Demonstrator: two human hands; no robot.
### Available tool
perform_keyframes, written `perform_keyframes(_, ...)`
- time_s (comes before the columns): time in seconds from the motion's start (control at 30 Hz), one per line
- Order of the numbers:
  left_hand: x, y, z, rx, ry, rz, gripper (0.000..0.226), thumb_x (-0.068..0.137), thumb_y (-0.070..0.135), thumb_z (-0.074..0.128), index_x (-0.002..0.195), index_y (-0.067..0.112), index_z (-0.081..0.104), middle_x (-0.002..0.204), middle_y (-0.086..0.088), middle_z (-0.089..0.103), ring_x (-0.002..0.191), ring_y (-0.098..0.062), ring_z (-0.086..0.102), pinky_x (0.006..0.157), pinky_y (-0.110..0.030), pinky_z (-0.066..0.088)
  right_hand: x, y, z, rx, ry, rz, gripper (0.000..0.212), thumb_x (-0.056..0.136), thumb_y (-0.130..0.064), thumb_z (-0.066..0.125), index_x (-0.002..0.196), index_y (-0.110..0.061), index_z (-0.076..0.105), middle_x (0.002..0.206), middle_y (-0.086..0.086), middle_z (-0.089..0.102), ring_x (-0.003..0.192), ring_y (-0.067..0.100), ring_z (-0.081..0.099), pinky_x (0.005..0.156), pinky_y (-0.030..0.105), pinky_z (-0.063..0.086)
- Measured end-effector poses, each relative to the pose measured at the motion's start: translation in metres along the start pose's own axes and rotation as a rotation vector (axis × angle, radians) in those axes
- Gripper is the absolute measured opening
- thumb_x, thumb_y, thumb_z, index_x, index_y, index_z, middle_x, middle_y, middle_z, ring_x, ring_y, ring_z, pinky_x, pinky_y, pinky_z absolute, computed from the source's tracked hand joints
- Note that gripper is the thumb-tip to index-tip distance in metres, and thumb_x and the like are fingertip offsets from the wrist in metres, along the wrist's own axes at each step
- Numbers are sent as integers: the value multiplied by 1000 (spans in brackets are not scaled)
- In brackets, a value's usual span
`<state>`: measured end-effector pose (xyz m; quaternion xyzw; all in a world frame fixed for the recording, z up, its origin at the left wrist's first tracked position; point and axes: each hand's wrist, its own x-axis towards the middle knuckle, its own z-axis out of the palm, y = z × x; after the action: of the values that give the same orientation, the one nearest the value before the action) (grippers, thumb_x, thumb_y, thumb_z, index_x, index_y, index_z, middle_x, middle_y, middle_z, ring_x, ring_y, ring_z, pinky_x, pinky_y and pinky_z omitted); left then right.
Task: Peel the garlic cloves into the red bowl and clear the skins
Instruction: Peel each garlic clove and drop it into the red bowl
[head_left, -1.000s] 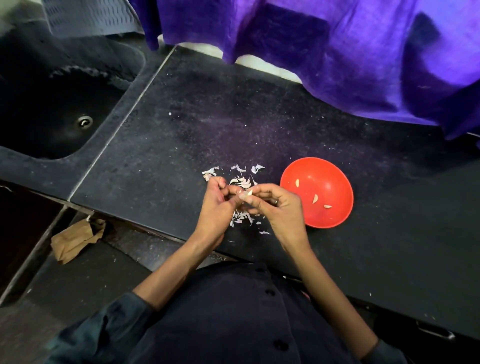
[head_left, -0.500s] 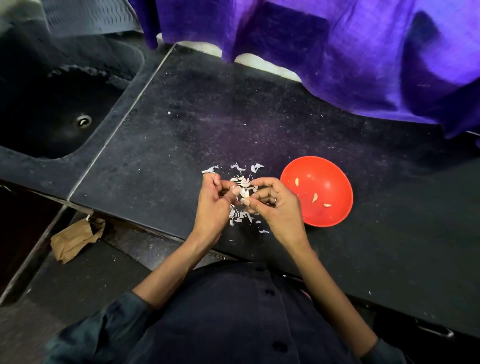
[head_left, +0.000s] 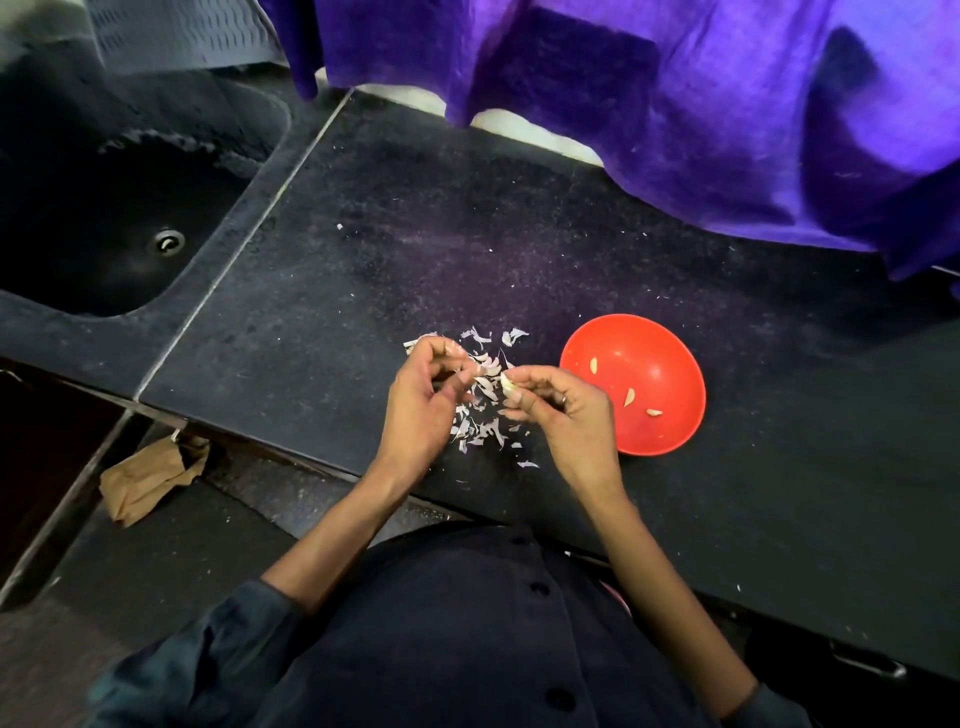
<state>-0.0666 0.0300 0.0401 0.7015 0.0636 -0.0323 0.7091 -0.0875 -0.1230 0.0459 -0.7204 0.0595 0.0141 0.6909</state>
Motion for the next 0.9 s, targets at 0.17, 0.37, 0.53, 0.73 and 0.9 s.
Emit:
perform_keyframes(0.17,-2,3,1,-31,-81,4,21,86,-1,67,90,19,68,86,3,71,82,-15,67,69,-32,58,-1,-3,1,21,22,-4,26,89,2,63,91,-23,71,86,3,70,72,11,69,64,22,56)
perform_keyframes(0.37,-6,10,4,-78,-100,68,16,81,1,72,90,12,65,85,-6,66,78,-17,63,67,-30,58,-1,-4,-1,-10,-7,-18,28,90,3,62,96,-23,72,97,15,69,75,10,69,66,23,57)
perform_keyframes(0.53,-3,10,1,-159,-108,41,24,83,-8,66,91,12,56,76,3,64,70,-14,62,62,-30,57,0,-5,0,51,-81,-20,26,88,5,62,101,-16,71,99,21,68,82,21,71,69,25,57)
perform_keyframes(0.73,-4,12,4,-279,-159,-43,32,89,-12,55,99,15,42,81,-5,59,72,-15,60,63,-27,53,-2,-10,0,144,-123,-11,22,86,9,61,101,-6,68,91,24,67,77,21,72,68,25,57)
perform_keyframes(0.9,-3,12,1,-286,-183,-67,35,86,-9,58,102,15,38,79,-3,61,66,-16,62,68,-29,54,-3,-11,-3,147,-122,-26,19,86,8,62,99,-5,69,95,30,65,79,25,72,69,28,57)
